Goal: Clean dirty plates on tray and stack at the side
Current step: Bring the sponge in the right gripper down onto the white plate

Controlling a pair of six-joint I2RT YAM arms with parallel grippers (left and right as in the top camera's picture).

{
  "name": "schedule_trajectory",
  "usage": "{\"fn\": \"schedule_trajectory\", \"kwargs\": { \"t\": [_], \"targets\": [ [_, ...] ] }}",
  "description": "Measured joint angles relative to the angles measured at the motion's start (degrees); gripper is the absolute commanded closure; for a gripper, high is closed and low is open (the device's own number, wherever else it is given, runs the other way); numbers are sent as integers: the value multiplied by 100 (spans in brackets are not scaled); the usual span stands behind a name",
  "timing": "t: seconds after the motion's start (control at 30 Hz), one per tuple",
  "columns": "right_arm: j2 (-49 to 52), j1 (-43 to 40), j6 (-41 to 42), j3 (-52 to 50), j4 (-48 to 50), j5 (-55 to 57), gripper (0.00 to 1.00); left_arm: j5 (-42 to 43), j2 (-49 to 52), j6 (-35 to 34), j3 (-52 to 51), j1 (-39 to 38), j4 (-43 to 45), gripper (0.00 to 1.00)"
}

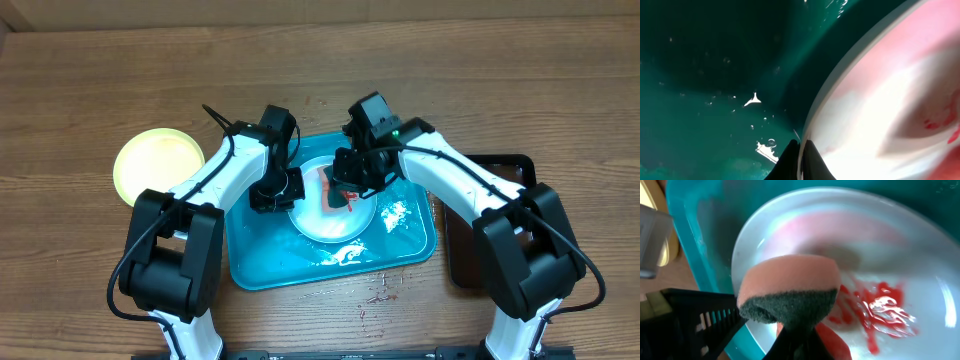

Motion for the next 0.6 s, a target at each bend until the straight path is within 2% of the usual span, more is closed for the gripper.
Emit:
{"fn": "schedule_trajectory", "kwargs": {
  "t": [0.3,0.47,0.6],
  "targets": [
    [-7,-31,1038,-1576,2452,-651,96,61,0,46,0,0,111,96],
    [-39,-175,1272,-1611,2223,-682,96,101,0,46,0,-7,111,96],
    [-76,-527,1318,-1419,1375,-577,96,162,0,48,-2,-33,125,96]
  ]
}}
